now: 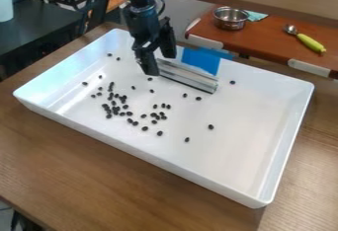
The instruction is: Sweep into pile
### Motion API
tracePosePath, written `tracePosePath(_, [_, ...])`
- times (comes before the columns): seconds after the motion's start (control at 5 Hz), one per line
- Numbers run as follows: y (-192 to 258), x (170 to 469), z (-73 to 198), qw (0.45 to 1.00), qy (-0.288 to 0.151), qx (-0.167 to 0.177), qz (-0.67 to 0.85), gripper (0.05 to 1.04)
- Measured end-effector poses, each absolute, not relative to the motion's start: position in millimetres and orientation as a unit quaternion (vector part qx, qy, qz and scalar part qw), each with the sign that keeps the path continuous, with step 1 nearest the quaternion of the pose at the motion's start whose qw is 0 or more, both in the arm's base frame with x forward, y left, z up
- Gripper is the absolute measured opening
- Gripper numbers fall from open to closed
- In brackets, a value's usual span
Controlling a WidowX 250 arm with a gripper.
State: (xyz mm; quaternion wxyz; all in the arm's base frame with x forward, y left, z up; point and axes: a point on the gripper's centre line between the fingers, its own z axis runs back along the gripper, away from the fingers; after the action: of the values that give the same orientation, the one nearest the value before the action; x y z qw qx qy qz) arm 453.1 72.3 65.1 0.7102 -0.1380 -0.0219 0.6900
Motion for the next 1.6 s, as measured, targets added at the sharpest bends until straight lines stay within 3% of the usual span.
tracePosePath(0.4, [44.7, 457.9, 62.7, 0.720, -0.025, -0.135, 0.680, 1.000])
tracePosePath(0.6, [38.7, 466.9, 70.9, 0.715, -0.032, -0.143, 0.684, 0.945])
tracePosePath(1.0, [33.9, 474.7, 65.2, 0.705, -0.034, -0.143, 0.693, 0.360])
tracePosePath(1.2, [36.6, 474.5, 62.4, 0.705, -0.041, -0.141, 0.694, 0.162])
tracePosePath(1.6, [41.6, 456.0, 59.4, 0.714, -0.042, -0.153, 0.682, 0.103])
